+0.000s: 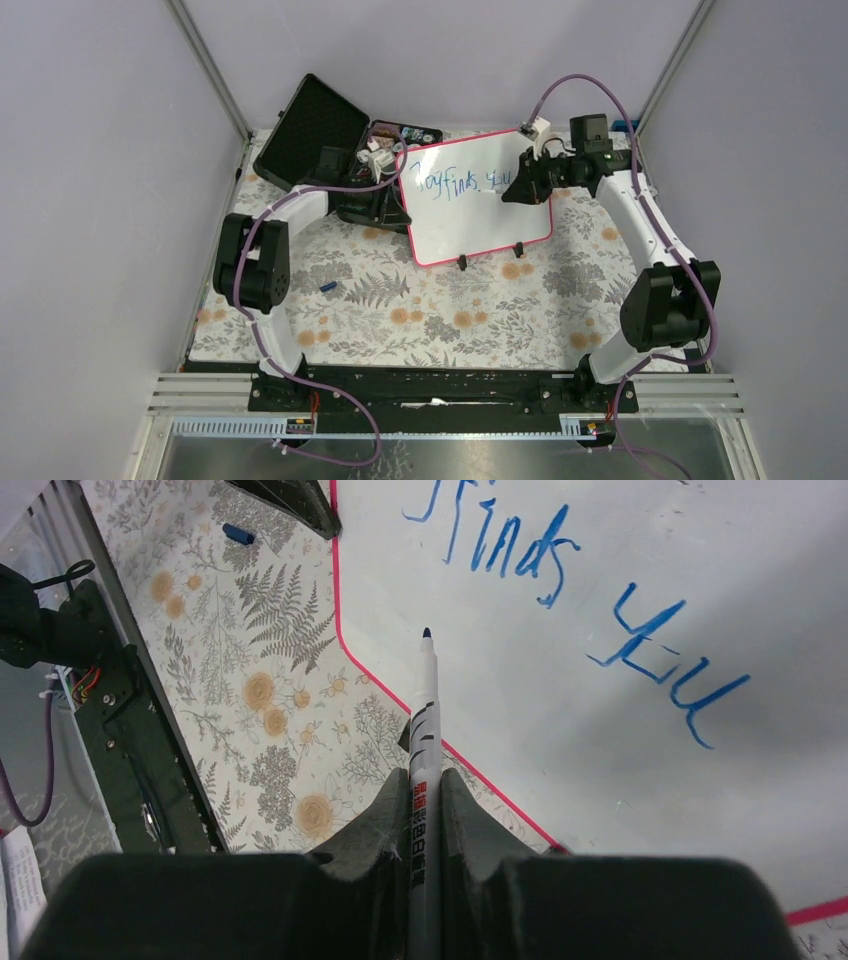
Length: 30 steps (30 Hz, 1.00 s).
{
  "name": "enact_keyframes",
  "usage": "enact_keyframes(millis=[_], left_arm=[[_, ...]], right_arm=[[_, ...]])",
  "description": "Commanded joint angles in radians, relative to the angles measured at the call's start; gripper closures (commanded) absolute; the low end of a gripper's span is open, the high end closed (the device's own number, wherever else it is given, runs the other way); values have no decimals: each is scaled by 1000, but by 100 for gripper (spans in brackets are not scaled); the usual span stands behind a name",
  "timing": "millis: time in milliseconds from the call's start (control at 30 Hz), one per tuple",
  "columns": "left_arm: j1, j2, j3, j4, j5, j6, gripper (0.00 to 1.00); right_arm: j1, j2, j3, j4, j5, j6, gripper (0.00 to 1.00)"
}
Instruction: Write a sentence on the whiteboard
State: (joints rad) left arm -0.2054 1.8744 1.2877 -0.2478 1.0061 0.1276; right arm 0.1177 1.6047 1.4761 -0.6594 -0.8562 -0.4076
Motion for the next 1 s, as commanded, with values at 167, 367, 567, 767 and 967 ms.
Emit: enact_keyframes(millis=[167, 367, 567, 767, 967], left_arm=[[11, -103, -121, 229, 41, -115, 49], [0, -94, -136, 318, 53, -184, 49], [-9, -71, -123, 338, 55, -197, 50], [-13, -49, -113, 351, 57, -207, 56], [-15, -37, -108, 370, 62, -228, 70]], right_arm=[[117, -51, -104, 148, 3, 67, 100], [221, -51, -173, 182, 101, 43, 100], [282, -46, -271, 297, 228, 44, 100], [316, -65, -350, 422, 287, 56, 100], [336, -81, -396, 506, 341, 70, 100]])
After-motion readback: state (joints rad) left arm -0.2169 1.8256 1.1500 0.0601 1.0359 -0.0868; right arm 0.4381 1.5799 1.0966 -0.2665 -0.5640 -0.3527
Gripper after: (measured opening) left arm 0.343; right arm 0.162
